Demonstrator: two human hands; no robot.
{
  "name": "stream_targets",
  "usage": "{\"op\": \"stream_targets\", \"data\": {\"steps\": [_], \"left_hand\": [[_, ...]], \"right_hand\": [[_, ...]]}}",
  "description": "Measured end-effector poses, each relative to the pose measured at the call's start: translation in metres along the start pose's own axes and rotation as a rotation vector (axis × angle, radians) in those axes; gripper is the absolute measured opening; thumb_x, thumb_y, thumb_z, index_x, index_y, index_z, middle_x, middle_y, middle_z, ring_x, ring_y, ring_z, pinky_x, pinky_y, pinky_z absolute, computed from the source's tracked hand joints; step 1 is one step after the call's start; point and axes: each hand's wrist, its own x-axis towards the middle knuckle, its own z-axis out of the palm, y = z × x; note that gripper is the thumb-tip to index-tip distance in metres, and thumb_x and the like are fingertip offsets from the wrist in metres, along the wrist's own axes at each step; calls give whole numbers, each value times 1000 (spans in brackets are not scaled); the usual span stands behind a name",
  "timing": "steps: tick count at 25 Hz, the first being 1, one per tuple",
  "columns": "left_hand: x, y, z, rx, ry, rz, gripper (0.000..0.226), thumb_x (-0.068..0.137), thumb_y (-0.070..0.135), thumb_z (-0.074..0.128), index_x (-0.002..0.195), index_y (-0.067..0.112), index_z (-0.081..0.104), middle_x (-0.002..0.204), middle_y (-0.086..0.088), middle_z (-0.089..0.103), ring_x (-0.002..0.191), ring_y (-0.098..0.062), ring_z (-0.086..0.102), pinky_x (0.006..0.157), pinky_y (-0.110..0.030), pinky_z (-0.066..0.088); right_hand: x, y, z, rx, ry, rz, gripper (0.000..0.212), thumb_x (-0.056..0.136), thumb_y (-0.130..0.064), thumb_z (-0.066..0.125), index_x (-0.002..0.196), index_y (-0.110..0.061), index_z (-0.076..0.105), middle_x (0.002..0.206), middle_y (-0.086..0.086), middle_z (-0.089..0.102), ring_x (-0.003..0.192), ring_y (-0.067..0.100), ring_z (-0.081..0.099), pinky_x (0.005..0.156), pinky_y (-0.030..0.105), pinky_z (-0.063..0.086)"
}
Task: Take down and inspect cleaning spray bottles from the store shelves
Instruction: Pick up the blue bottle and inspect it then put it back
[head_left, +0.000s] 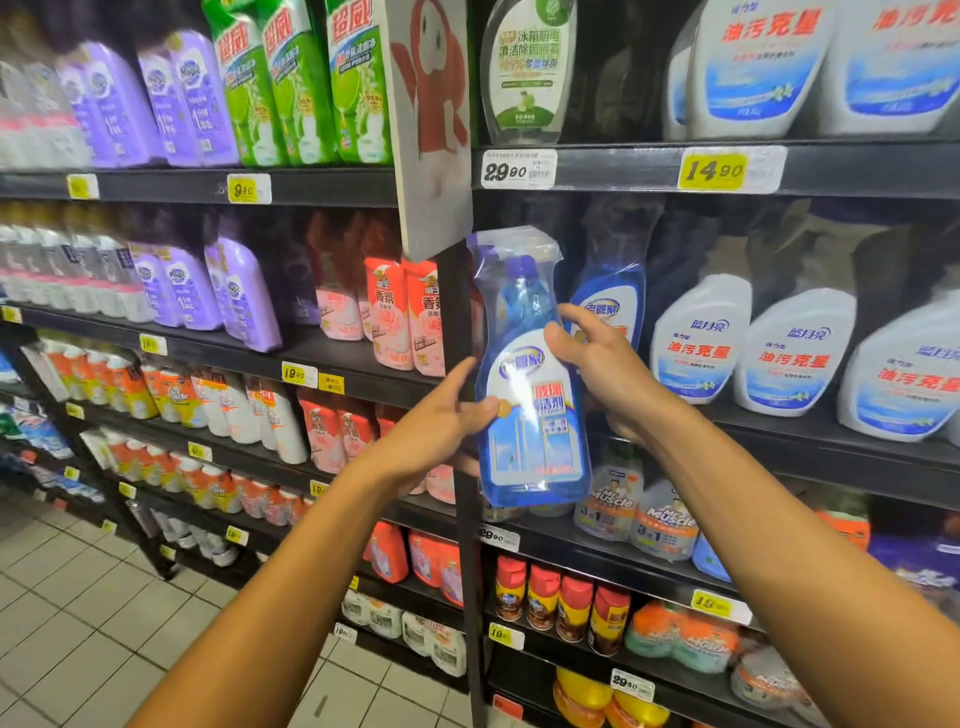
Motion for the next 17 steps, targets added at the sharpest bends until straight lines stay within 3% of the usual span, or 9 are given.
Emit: {"op": "stream_targets", "data": {"steps": [4, 6, 11, 15, 17], "left_hand": [[2, -29, 1, 105, 9, -6, 25, 102, 13, 47, 126, 21, 50, 93, 6, 75, 85, -6, 73, 60, -25, 58], [5, -40, 2, 117, 35, -13, 20, 102, 9, 47, 120, 13, 54, 94, 4, 73, 83, -2, 72, 63, -22, 58], [10, -50, 1, 91, 39, -8, 17, 101, 7, 47, 112, 16, 57, 87, 9, 77, 85, -2, 72, 63, -18, 56], [14, -52, 0, 58, 44, 18, 20, 101, 6, 48, 108, 21, 58, 88, 11, 77, 87, -4, 72, 65, -19, 56], [17, -54, -2, 42, 48, 35, 23, 99, 3, 50, 109, 22, 59, 91, 10, 77, 90, -5, 72, 66, -19, 56]], "right_hand": [[-11, 19, 4, -46, -80, 62, 15, 102, -30, 54, 114, -23, 61, 96, -4, 76, 84, 13, 74, 57, 28, 56], [-14, 26, 5, -45, -100, 80, 13, 103, -28, 51, 107, -21, 62, 93, -3, 77, 84, 12, 75, 56, 27, 56], [-15, 30, 3, -20, -120, 85, 13, 102, -27, 52, 109, -22, 62, 96, -3, 78, 88, 14, 75, 60, 29, 58], [-13, 28, -3, -23, -197, 85, 25, 100, -32, 56, 120, -17, 59, 108, 2, 76, 101, 18, 72, 82, 41, 59], [-13, 28, -5, -3, -243, 71, 30, 96, -34, 62, 122, -20, 58, 110, 3, 75, 102, 20, 72, 80, 36, 59]]}}
